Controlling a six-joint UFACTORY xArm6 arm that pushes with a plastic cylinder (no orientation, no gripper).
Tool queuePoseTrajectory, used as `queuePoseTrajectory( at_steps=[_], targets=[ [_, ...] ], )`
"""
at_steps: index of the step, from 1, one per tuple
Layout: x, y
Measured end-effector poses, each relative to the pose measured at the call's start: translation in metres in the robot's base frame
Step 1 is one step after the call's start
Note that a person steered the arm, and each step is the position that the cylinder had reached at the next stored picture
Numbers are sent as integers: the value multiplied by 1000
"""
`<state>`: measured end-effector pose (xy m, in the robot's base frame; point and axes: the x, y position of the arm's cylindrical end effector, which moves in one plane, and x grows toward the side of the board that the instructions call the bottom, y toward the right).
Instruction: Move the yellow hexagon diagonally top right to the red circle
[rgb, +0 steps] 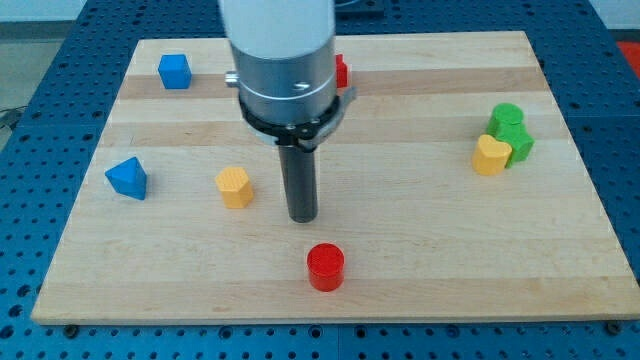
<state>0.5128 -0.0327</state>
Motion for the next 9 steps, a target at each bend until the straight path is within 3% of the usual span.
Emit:
queuePoseTrajectory(
  at_steps=[2, 3, 4, 5, 8, 9],
  targets=[
    [12, -122],
    [-9, -127],
    [-52, -108],
    [-52, -103],
    [-56, 45],
    [-81, 45]
  ],
)
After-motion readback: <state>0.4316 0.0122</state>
